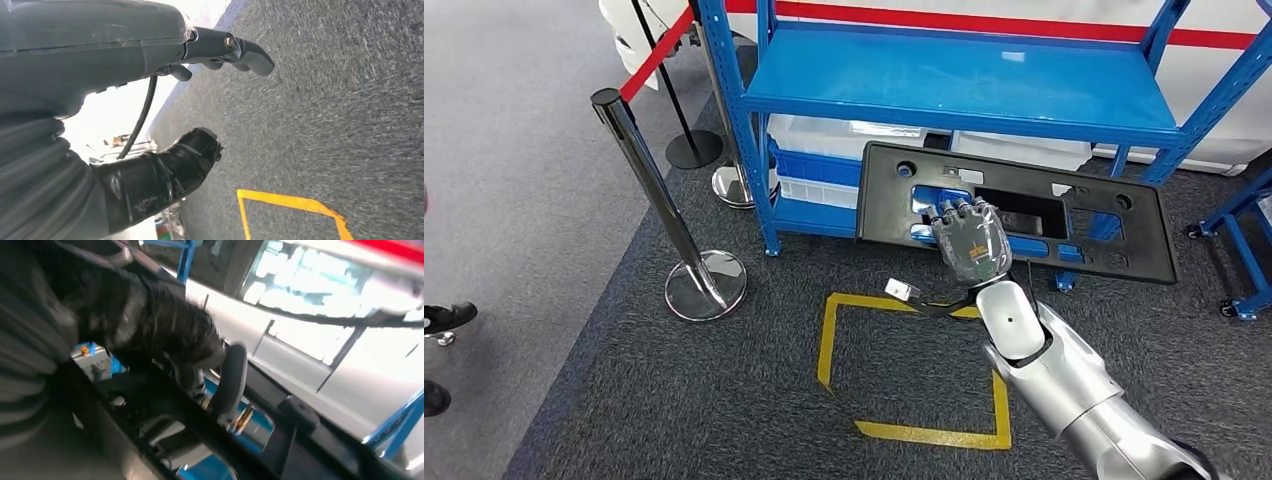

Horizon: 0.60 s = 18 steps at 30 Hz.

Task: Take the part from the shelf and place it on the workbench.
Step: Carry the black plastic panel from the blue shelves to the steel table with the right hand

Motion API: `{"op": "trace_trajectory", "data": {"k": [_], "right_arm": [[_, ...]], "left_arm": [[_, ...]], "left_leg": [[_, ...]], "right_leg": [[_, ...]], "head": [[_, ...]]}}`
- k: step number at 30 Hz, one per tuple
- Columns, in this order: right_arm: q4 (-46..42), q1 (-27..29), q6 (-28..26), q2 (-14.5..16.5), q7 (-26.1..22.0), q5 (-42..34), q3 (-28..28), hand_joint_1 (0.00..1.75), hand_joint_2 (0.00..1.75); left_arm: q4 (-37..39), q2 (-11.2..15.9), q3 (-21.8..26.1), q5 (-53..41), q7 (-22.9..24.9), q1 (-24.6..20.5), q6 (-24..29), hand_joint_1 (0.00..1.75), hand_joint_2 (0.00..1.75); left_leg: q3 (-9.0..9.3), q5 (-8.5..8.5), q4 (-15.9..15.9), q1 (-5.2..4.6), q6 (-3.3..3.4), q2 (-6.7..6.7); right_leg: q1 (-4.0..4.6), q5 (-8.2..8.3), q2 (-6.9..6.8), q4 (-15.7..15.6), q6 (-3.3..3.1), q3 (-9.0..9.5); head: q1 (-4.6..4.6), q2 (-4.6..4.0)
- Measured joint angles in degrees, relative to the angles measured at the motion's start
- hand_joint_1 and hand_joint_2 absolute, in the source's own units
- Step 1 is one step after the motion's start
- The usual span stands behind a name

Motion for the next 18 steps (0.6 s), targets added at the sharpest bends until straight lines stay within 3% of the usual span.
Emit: {"op": "trace_trajectory", "data": {"k": [2, 4, 6, 7, 8, 9, 10, 11, 13, 14, 16, 17, 18], "right_arm": [[0.19, -0.11, 0.11, -0.01, -0.02, -0.01, -0.11, 1.75, 1.75], [0.27, -0.12, 0.14, -0.02, -0.01, -0.02, -0.32, 1.75, 1.75], [0.29, -0.08, 0.29, -0.03, -0.05, -0.02, -0.62, 1.75, 1.75], [0.3, -0.03, 0.39, -0.03, -0.11, -0.02, -0.74, 1.75, 1.75], [0.31, 0.03, 0.47, -0.03, -0.17, -0.02, -0.83, 1.75, 1.75], [0.31, 0.08, 0.52, -0.03, -0.21, -0.02, -0.91, 1.75, 1.75], [0.31, 0.11, 0.52, -0.03, -0.23, -0.02, -1.02, 1.75, 1.75], [0.31, 0.13, 0.52, -0.03, -0.23, -0.02, -1.16, 1.75, 1.75], [0.31, 0.14, 0.5, -0.06, -0.23, -0.03, -1.53, 1.75, 1.75], [0.3, 0.14, 0.49, -0.08, -0.23, -0.04, -1.68, 1.75, 1.75], [0.31, 0.14, 0.49, -0.09, -0.25, -0.04, -1.8, 1.75, 1.75], [0.33, 0.14, 0.51, -0.15, -0.25, -0.04, -1.85, 1.75, 1.75], [0.37, 0.16, 0.54, -0.21, -0.26, -0.04, -1.93, 1.75, 1.75]], "left_arm": [[0.01, 0.09, 0.0, 0.05, 0.03, 0.05, -0.07, 0.0, 1.75], [0.01, 0.1, 0.0, 0.09, 0.05, 0.0, -0.12, 0.0, 1.75], [0.01, 0.12, 0.0, 0.11, 0.05, -0.05, -0.12, 0.0, 1.75], [0.01, 0.12, 0.0, 0.13, 0.05, -0.04, -0.12, 0.0, 1.75], [0.01, 0.13, 0.0, 0.15, 0.05, -0.03, -0.12, 0.0, 1.75], [0.01, 0.15, 0.0, 0.16, 0.05, -0.04, -0.12, 0.0, 1.75], [0.01, 0.17, 0.0, 0.16, 0.05, -0.1, -0.12, 0.0, 1.75], [0.01, 0.19, 0.0, 0.17, 0.05, -0.21, -0.12, 0.0, 1.75], [0.01, 0.36, 0.0, 0.18, 0.04, -0.42, -0.13, 0.0, 1.75], [0.02, 0.44, 0.0, 0.18, 0.03, -0.47, -0.13, 0.0, 1.75], [0.03, 0.54, 0.0, 0.2, 0.02, -0.42, -0.14, 0.0, 1.75], [0.03, 0.54, 0.0, 0.21, 0.03, -0.46, -0.14, 0.0, 1.75], [0.03, 0.53, 0.0, 0.25, 0.03, -0.5, -0.14, 0.0, 1.75]], "left_leg": [[-0.63, -0.67, 0.45, 0.1, -0.66, 0.01], [-2.27, -5.12, 4.85, 0.38, -1.23, 0.94], [-4.39, -9.84, 12.34, 0.73, -1.96, 1.51], [-4.81, -10.55, 15.21, 0.93, -2.33, 1.63], [-4.36, -10.0, 16.4, 1.13, -2.67, 1.76], [-2.89, -8.57, 15.57, 1.33, -2.96, 2.0], [-0.36, -7.01, 12.76, 1.49, -3.2, 2.56], [2.68, -6.41, 8.75, 1.5, -3.38, 3.6], [7.29, -6.94, 1.73, 1.0, -2.88, 5.17], [8.08, -7.44, 0.09, 0.67, -2.44, 5.34], [7.54, -6.68, -0.46, 0.45, -1.23, 4.44], [7.14, -6.15, -0.62, 0.53, -0.67, 4.03], [6.61, -5.48, -0.77, 0.63, -0.02, 3.66]], "right_leg": [[-0.21, 1.16, -1.29, -0.82, -0.7, -0.35], [-0.43, 2.41, -2.55, -1.35, -1.45, -1.23], [-0.41, 3.48, -3.55, -1.3, -1.66, -2.66], [-0.43, 4.02, -4.07, -1.21, -1.57, -3.48], [-0.49, 4.54, -4.59, -1.07, -1.42, -4.34], [-0.58, 5.02, -5.12, -0.87, -1.21, -5.19], [-0.68, 5.43, -5.65, -0.59, -0.93, -5.98], [-0.72, 5.77, -6.15, -0.29, -0.59, -6.62], [-0.71, 6.43, -7.22, 0.06, 0.18, -7.27], [-0.68, 6.83, -7.77, 0.01, 0.57, -7.31], [-0.83, 7.39, -8.41, -0.22, 1.38, -7.3], [-0.95, 6.78, -7.61, 0.11, 1.77, -7.56], [-1.03, 5.12, -6.29, 1.38, 2.03, -8.1]], "head": [[0.02, 0.0], [0.01, 0.0], [0.01, 0.0], [0.01, 0.0], [0.01, 0.0], [0.01, 0.0], [0.01, 0.0], [0.01, 0.0], [0.02, 0.0], [0.02, 0.0], [0.02, 0.0], [0.01, 0.0], [0.02, 0.0]]}}
